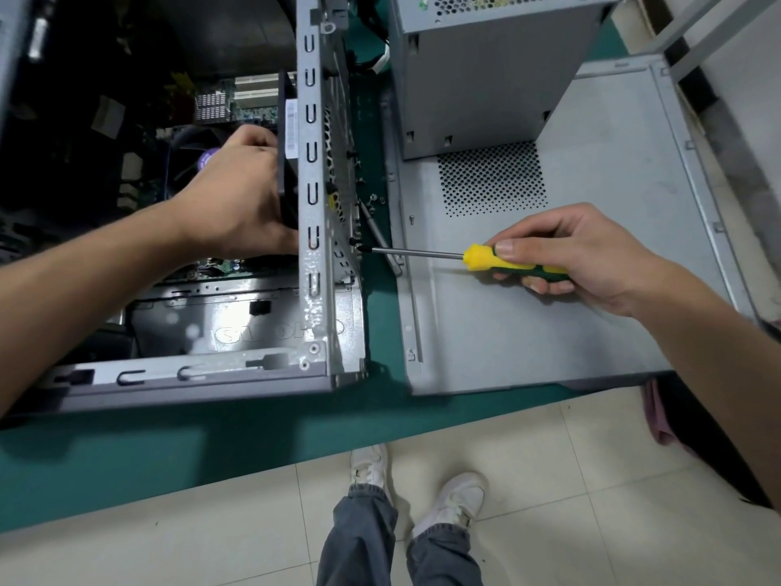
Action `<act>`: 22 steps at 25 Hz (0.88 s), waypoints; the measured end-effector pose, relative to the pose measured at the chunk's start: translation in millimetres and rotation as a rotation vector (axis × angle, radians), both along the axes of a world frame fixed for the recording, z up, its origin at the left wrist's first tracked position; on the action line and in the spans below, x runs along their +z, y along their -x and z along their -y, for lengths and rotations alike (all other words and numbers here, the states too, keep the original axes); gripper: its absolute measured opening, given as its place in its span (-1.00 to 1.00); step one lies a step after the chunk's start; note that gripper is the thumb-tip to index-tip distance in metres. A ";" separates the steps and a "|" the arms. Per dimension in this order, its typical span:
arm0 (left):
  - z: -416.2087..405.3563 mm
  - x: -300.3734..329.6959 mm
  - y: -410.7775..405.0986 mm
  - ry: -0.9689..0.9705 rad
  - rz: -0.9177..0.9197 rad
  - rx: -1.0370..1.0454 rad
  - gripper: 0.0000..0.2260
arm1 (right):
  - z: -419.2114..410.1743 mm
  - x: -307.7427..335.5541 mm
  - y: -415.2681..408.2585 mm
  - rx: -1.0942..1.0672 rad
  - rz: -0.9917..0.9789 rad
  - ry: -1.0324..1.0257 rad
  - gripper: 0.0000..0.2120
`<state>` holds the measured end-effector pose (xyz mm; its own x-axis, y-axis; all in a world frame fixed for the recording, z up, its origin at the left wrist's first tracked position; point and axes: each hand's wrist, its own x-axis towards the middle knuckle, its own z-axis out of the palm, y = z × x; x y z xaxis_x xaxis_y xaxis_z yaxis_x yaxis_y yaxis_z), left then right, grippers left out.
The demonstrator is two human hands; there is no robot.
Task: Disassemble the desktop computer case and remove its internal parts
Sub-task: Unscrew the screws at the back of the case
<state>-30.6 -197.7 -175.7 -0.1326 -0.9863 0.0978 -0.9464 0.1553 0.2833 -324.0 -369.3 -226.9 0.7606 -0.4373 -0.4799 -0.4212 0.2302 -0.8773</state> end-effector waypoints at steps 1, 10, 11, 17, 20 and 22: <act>0.3 0.8 1.0 0.007 0.015 -0.006 -0.76 | -1.2 1.4 -0.3 0.002 0.005 0.022 -0.59; 1.5 -3.0 -3.0 0.036 0.041 -0.010 -0.79 | 9.8 25.6 -14.3 0.053 -0.006 0.196 -0.77; 2.1 -3.2 -3.6 0.039 0.052 -0.020 -0.82 | 11.3 26.9 -15.7 0.011 -0.008 0.115 -0.84; 1.0 -5.4 -4.1 0.124 -0.013 -0.023 -0.84 | -4.9 20.1 -9.3 -0.431 0.044 -0.169 -0.82; 1.7 -6.2 -4.6 0.135 -0.031 -0.069 -0.81 | -11.9 17.3 -4.5 -0.313 -0.239 0.134 -0.63; 2.7 -7.9 -4.8 0.151 -0.031 -0.083 -0.78 | -8.5 18.9 -3.3 -0.237 -0.335 0.269 -0.55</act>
<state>-25.8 -200.4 -183.6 -0.2077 -0.9460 0.2490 -0.9197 0.2756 0.2796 -320.7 -360.7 -208.0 0.4485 -0.7216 -0.5275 -0.6535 0.1379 -0.7442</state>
